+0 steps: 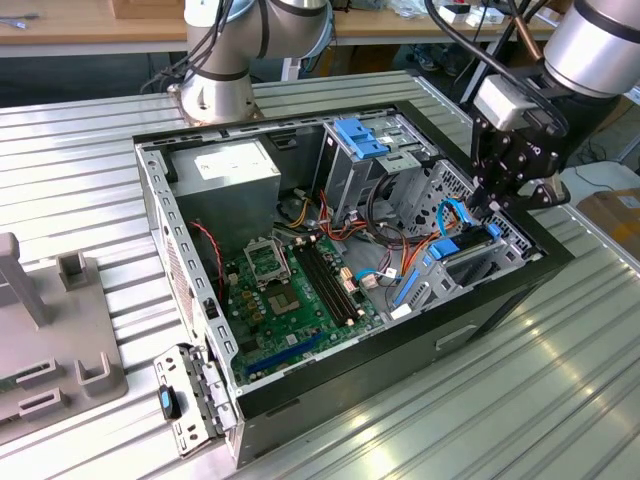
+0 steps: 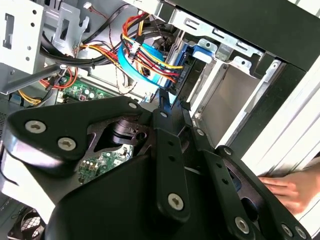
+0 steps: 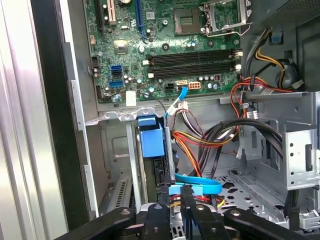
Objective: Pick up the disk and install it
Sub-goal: 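Insert the first disk wire, then insert the second disk wire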
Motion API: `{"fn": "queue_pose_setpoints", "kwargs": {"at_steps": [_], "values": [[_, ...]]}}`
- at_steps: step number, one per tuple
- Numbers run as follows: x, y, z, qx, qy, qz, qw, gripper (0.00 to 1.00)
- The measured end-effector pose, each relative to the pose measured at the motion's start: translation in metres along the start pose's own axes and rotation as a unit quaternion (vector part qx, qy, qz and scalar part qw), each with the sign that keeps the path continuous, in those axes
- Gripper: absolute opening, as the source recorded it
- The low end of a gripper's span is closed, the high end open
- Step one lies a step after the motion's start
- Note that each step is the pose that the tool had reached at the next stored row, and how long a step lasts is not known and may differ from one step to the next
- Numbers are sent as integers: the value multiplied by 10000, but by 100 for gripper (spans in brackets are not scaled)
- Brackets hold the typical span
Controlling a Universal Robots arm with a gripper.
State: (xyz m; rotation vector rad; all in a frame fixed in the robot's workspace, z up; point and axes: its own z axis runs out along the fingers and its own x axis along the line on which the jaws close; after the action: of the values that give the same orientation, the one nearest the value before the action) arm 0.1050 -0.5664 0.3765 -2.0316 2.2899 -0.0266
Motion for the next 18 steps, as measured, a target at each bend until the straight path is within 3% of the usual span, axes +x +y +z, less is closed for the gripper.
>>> {"fn": "queue_pose_setpoints", "kwargs": {"at_steps": [15, 18], "values": [[-1, -1, -10, 0, 0, 0, 10000, 24], [33, -4, 4, 0, 0, 0, 10000, 24]]}}
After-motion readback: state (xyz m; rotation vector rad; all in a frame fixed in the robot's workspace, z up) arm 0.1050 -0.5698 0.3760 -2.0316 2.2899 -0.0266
